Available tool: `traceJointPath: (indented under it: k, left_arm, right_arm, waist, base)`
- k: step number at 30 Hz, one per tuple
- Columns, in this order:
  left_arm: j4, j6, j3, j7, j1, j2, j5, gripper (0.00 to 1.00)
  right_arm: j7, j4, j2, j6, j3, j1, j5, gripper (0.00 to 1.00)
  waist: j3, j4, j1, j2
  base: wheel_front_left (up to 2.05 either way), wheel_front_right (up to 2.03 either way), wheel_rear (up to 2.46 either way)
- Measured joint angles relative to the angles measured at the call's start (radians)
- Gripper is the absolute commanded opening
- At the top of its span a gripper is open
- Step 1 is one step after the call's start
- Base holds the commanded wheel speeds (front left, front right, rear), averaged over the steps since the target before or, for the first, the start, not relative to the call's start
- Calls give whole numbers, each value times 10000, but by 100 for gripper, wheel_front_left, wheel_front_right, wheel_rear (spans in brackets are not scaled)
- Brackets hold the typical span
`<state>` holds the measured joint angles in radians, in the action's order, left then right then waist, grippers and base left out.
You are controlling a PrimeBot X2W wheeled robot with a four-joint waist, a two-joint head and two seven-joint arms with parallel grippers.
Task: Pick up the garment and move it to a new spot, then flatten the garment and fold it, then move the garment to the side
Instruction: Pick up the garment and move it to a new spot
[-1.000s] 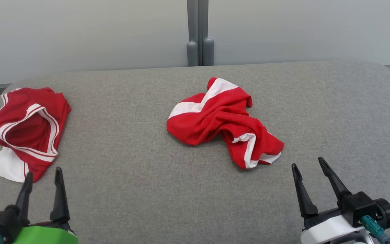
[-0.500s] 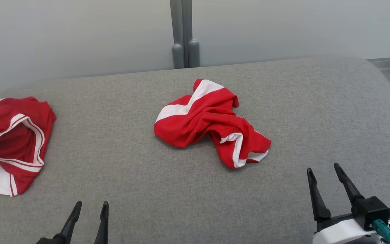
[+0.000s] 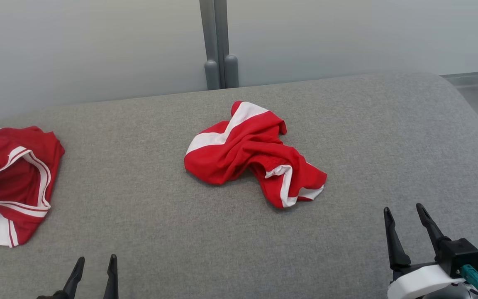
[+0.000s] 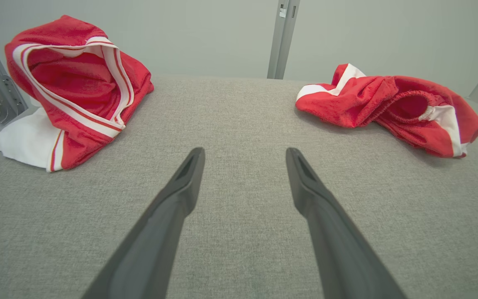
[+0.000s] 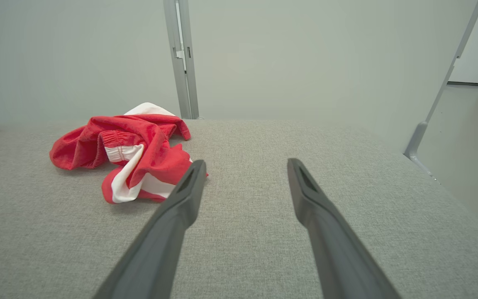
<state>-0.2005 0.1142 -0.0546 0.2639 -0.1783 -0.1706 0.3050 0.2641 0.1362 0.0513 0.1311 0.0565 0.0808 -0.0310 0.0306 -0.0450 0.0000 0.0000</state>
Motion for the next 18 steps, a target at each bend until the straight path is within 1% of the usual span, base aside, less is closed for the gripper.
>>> traceJointPath:
  k: [7,18]
  left_arm:
    - [-359,79,518,2,149,219,-173,100]
    - [-462,138,531,2,277,276,-332,100]
  right_arm:
    - [2,190,-4,0,-15,-118,-19,100]
    - [2,232,-12,0,-123,-138,-46,100]
  waist:
    - [48,199,0,0]
    - [89,522,0,0]
  base:
    - [0,0,0]
    - [0,0,0]
